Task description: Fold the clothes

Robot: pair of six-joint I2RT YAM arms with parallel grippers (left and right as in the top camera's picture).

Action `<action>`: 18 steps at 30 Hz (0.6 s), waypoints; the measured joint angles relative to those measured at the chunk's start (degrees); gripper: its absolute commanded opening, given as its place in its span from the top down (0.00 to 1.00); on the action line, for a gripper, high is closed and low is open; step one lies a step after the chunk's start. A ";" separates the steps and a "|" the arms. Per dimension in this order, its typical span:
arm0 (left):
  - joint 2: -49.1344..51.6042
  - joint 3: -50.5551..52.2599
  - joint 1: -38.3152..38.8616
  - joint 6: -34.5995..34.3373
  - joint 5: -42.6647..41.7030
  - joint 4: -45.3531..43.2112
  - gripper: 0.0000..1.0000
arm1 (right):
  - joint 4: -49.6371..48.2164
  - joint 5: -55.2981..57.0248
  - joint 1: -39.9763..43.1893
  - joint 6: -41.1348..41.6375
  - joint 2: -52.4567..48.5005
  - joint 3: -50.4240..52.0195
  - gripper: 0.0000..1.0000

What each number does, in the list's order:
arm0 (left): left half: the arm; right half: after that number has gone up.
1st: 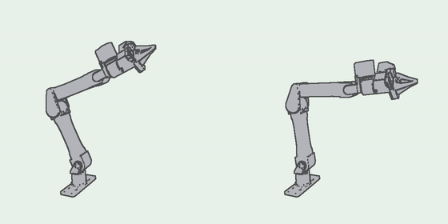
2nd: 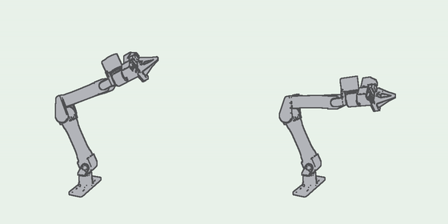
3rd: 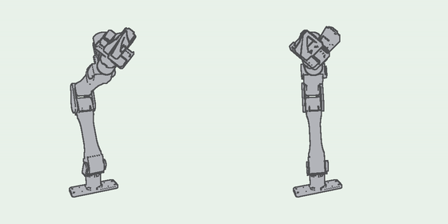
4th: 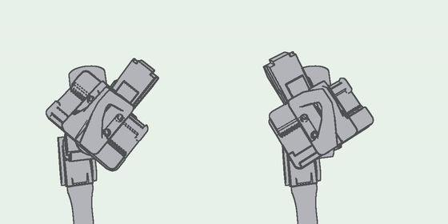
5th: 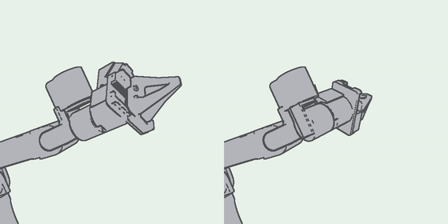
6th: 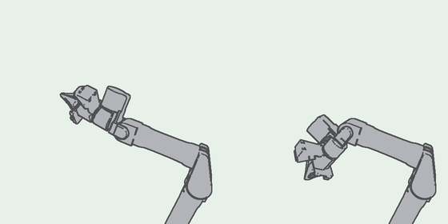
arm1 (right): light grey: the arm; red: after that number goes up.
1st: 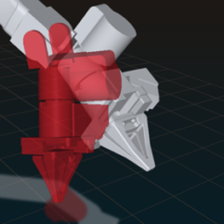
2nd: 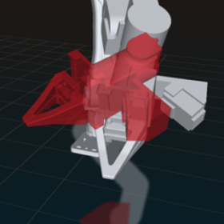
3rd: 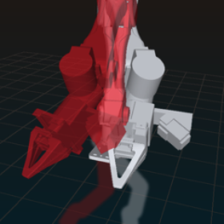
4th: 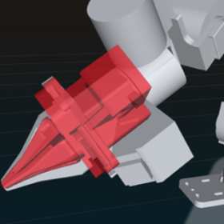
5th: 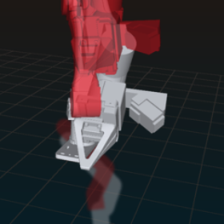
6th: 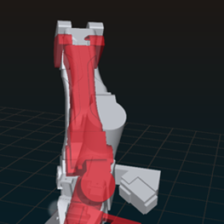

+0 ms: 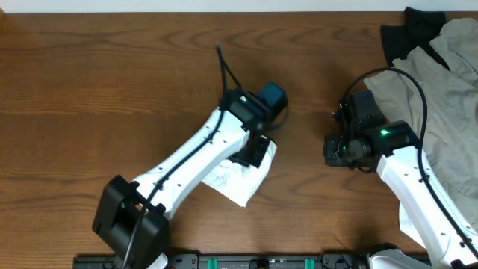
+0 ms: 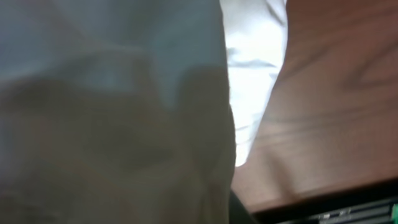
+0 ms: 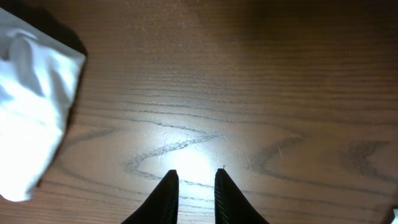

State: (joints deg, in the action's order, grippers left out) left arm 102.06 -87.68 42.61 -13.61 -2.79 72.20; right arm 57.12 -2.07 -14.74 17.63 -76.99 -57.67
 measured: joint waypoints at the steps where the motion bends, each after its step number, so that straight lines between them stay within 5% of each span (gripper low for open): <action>1: 0.00 0.00 0.70 -0.42 -0.22 0.26 0.67 | -0.04 0.00 0.00 0.00 0.00 0.00 0.81; 6: 0.00 0.00 3.52 -0.33 -1.16 2.67 0.63 | -0.07 0.00 0.00 0.00 0.00 0.00 0.80; 10: 0.00 0.00 3.87 -0.35 -0.94 5.84 0.69 | -0.31 0.00 0.00 0.00 0.00 0.00 0.79; 18: -1.18 0.02 0.68 -3.28 6.62 8.31 0.69 | -4.09 -4.24 0.00 -3.02 0.00 0.00 0.73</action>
State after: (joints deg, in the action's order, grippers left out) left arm 100.88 -87.66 43.29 -16.88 3.84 80.51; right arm 53.04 -6.31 -14.74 14.61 -76.99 -57.67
